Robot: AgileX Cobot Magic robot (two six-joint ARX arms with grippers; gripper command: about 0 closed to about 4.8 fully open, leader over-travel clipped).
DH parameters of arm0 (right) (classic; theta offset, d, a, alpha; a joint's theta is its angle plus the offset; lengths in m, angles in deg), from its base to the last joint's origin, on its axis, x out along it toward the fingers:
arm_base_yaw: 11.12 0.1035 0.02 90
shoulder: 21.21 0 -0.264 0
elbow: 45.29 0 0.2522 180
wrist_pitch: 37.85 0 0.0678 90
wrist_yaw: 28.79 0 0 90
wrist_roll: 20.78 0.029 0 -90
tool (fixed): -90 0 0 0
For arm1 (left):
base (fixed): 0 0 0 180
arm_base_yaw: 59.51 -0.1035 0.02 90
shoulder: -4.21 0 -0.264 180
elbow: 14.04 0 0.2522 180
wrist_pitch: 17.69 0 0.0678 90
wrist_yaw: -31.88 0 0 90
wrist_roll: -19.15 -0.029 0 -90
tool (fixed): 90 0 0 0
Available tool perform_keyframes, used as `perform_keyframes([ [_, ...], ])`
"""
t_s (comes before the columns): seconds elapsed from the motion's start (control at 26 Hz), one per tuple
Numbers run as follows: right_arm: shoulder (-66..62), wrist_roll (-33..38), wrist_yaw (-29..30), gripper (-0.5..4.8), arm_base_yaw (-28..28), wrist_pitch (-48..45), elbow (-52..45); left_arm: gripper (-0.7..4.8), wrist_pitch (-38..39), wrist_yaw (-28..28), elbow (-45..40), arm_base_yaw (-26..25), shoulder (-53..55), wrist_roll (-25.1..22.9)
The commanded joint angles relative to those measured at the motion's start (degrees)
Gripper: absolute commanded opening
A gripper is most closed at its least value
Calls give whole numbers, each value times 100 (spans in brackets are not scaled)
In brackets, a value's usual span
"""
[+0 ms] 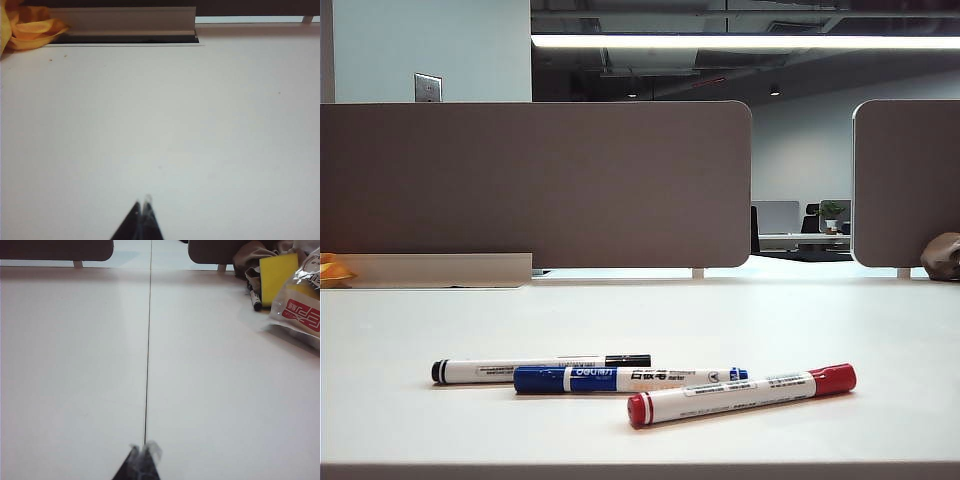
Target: Pick up the markers one by one and line them up horizontally in a straight line on the table.
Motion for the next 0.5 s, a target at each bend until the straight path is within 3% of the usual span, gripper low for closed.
perform_keyframes([
  [0.04,2,22,7,-1,-9,-46,-39,-5,-50,-7,13,-4,4,35],
  [0.5,2,22,9,-1,-7,-48,-39,-5,-57,-4,13,-4,4,4],
])
